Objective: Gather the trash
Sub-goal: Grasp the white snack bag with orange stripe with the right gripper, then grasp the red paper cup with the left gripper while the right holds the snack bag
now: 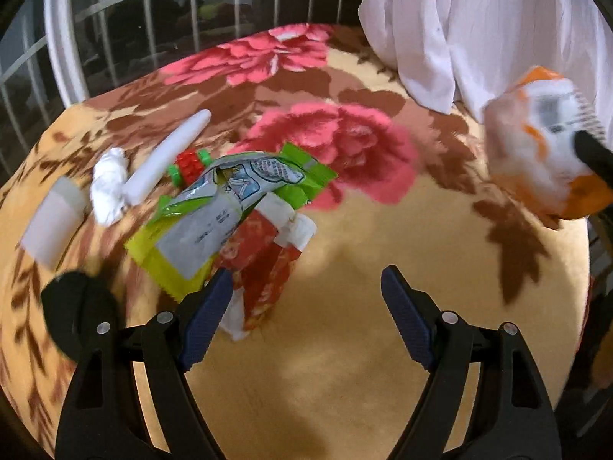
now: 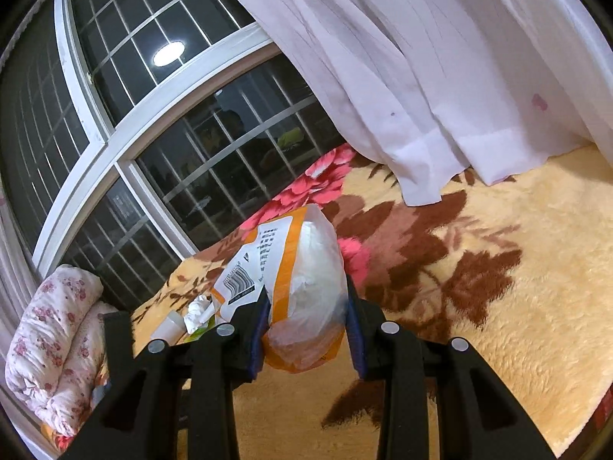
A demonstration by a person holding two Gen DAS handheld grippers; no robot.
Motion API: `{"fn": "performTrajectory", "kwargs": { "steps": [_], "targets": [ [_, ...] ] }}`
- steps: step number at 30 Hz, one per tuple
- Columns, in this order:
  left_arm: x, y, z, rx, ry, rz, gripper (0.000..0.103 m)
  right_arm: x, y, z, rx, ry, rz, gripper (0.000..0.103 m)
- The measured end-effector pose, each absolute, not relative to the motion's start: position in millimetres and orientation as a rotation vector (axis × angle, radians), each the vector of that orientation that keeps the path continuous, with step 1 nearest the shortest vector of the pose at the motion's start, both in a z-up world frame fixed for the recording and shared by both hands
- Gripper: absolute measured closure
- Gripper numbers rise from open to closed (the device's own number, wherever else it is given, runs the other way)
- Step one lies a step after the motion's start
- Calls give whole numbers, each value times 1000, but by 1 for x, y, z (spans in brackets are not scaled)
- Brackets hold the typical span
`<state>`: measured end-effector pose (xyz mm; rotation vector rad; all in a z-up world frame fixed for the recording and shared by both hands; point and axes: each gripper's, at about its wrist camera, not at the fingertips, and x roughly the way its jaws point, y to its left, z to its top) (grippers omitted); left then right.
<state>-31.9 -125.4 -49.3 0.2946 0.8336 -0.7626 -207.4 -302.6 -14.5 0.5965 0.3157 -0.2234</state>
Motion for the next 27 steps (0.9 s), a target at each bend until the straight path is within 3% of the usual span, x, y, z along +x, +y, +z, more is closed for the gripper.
{"fn": "performTrajectory", "kwargs": {
  "steps": [3, 6, 7, 13, 18, 27],
  "targets": [
    [-19, -133, -50, 345, 827, -792, 27, -207, -303, -14, 603, 314, -214, 69],
    [-10, -137, -58, 426, 821, -745, 44, -205, -302, -14, 611, 319, -205, 69],
    [-7, -137, -60, 443, 820, -733, 45, -204, -301, -13, 610, 320, -201, 69],
    [10, -141, -76, 467, 868, -701, 42, -202, -298, -13, 605, 320, -190, 69],
    [4, -139, -73, 459, 847, -697, 67, -200, -296, -12, 599, 320, -197, 69],
    [-30, -120, -43, 372, 785, -675, 69, -197, -292, -13, 559, 333, -203, 69]
  ]
}}
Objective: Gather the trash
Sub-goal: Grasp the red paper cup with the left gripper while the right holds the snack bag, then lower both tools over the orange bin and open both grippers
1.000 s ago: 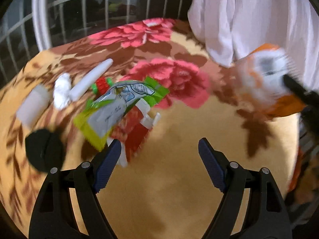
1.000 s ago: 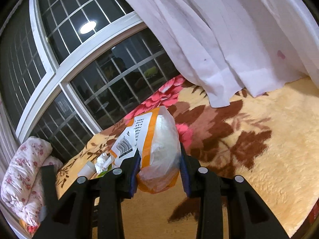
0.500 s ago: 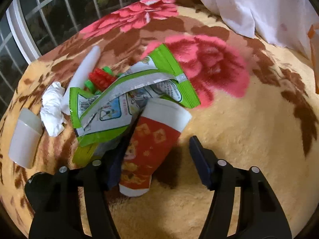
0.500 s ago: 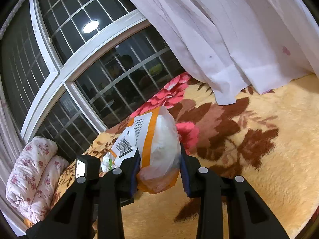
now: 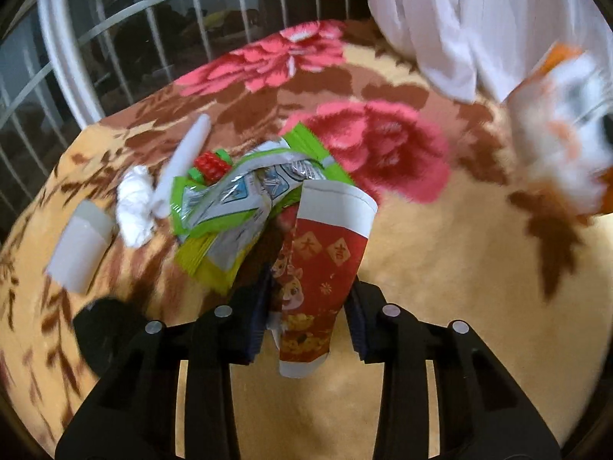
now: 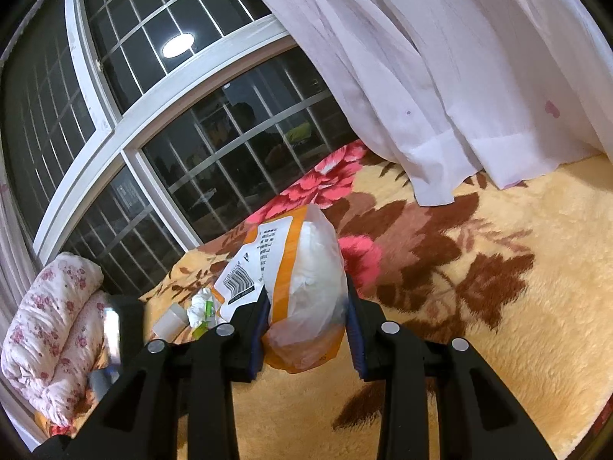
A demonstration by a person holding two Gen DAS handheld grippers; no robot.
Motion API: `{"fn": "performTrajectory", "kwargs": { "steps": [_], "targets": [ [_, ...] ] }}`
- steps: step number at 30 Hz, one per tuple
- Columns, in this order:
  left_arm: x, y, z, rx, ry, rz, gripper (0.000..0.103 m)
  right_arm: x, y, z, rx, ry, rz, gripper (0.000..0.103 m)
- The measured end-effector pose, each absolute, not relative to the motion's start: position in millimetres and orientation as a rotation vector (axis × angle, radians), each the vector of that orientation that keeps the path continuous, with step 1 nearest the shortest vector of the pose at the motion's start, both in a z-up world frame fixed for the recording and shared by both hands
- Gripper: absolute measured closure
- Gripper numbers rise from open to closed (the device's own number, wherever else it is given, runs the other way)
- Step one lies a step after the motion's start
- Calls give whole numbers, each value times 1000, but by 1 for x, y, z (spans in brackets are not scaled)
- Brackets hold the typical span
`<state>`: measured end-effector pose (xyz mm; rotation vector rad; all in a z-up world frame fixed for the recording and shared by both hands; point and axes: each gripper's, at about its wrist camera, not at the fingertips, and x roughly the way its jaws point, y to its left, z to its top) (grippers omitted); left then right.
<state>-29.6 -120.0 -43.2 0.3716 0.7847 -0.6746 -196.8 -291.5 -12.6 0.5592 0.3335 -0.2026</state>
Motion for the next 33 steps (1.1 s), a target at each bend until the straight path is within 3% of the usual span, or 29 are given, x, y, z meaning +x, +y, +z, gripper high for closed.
{"fn": "performTrajectory", "kwargs": {
  "steps": [8, 18, 33],
  "targets": [
    [-116, -50, -15, 246, 726, -667, 68, -195, -281, -18, 498, 381, -165, 69],
    [-223, 40, -20, 188, 681, -553, 68, -244, -217, -16, 395, 344, -7, 69],
    [-309, 104, -94, 189, 818, -582, 68, -383, -91, -55, 144, 581, 182, 68]
  ]
}}
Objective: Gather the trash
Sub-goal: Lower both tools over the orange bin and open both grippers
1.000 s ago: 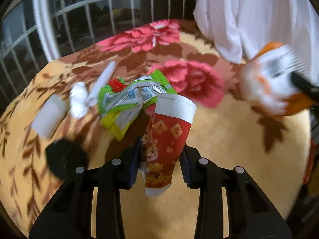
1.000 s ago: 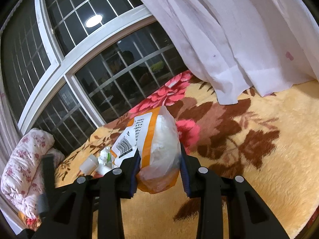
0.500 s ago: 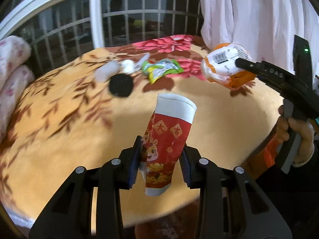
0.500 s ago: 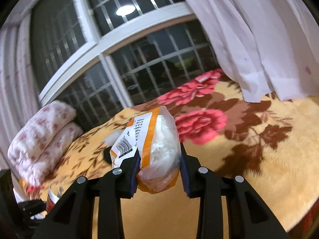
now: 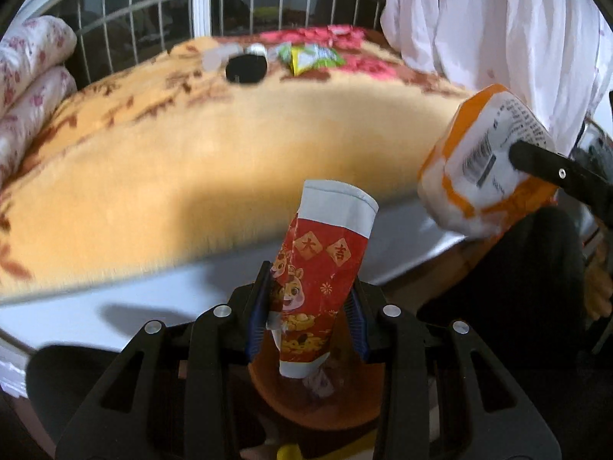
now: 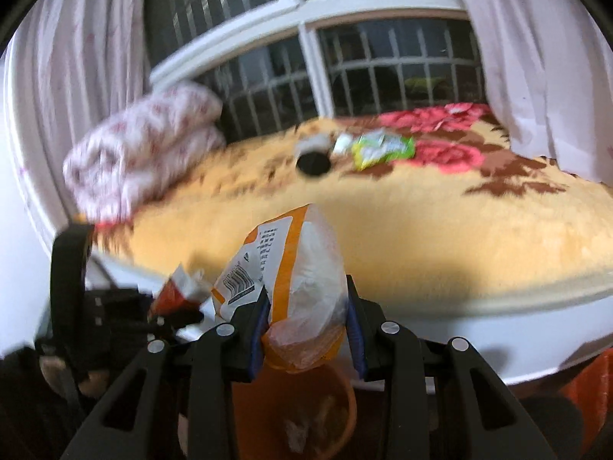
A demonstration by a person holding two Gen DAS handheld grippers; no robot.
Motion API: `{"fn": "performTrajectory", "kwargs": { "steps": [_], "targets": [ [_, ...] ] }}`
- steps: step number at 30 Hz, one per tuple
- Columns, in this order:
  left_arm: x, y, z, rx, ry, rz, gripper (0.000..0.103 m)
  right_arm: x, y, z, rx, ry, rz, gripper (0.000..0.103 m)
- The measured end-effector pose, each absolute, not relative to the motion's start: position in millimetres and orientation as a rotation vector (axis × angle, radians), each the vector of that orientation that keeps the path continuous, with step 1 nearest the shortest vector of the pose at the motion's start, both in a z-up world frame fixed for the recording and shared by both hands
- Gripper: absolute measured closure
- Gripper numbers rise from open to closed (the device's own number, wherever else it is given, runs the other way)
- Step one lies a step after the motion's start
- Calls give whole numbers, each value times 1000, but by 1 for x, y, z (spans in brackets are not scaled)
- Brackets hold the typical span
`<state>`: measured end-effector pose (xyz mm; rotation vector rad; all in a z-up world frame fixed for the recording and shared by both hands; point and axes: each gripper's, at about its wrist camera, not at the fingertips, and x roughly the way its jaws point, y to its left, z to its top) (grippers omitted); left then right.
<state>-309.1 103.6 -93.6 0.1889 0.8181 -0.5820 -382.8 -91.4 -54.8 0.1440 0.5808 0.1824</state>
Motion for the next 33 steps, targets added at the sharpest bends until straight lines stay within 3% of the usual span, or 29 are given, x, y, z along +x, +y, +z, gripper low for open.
{"fn": "performTrajectory", "kwargs": {
  "steps": [7, 19, 28, 31, 33],
  "targets": [
    [-302, 112, -153, 195, 1023, -568, 68, -356, -58, -122, 50, 888, 153, 68],
    [-260, 79, -245, 347, 1290, -504, 68, -298, -32, -230, -41, 1244, 151, 68],
    [-257, 79, -269, 377, 1362, -486, 66, -291, -32, -262, -52, 1344, 154, 64],
    [-257, 77, -266, 387, 1357, -475, 41, -290, -32, -267, -52, 1360, 151, 49],
    [-258, 77, -263, 392, 1336, -472, 34, -291, -34, -266, -45, 1353, 149, 49]
  ]
}}
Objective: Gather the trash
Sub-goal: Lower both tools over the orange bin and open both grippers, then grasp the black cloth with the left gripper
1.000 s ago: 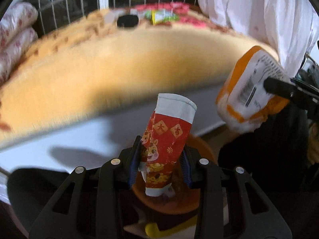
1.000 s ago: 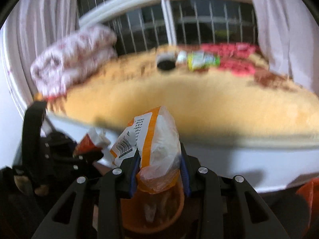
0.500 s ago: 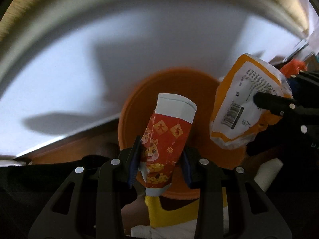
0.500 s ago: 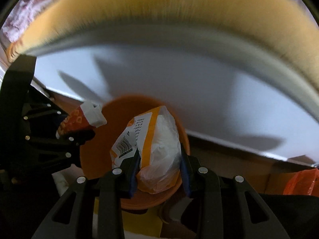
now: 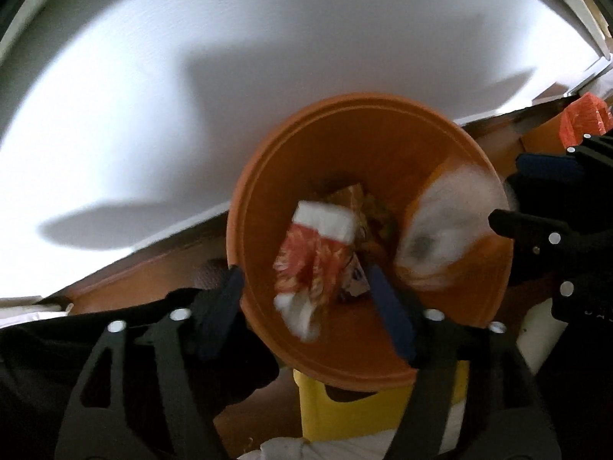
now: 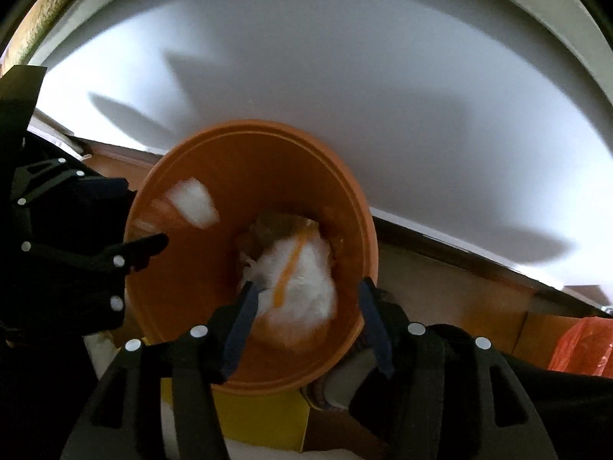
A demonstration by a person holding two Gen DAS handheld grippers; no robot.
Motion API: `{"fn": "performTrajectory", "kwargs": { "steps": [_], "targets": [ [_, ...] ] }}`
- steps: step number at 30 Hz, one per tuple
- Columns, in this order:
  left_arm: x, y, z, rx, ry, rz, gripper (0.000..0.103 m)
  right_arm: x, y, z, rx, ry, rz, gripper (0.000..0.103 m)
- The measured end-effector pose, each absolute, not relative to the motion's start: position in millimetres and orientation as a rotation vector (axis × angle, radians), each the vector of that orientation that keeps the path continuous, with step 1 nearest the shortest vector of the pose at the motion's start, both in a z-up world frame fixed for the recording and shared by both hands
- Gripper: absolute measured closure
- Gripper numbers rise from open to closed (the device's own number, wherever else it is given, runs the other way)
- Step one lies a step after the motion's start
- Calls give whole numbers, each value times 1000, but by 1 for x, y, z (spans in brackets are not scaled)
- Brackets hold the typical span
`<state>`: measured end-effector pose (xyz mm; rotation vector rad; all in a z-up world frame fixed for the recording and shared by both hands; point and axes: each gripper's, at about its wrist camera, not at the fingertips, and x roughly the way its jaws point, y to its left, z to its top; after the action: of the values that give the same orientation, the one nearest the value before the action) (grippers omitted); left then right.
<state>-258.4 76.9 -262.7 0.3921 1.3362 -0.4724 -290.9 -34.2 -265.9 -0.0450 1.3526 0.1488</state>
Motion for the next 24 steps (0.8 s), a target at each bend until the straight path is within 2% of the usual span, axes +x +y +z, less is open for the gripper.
{"fn": "performTrajectory", "kwargs": {
  "steps": [13, 15, 18, 20, 24],
  "targets": [
    [-261, 79, -252, 371, 1327, -497, 34, -300, -49, -243, 32, 1298, 129, 48],
    [-266, 80, -237, 349, 1282, -530, 34, -303, -50, -233, 44, 1272, 145, 47],
    [-274, 85, -204, 304, 1189, -597, 34, -313, -52, -207, 47, 1204, 170, 35],
    [-281, 91, -175, 295, 1102, -614, 34, -324, -55, -183, 43, 1132, 194, 34],
    [-285, 111, -115, 239, 946, -606, 20, -342, -65, -133, 40, 987, 237, 33]
  ]
}}
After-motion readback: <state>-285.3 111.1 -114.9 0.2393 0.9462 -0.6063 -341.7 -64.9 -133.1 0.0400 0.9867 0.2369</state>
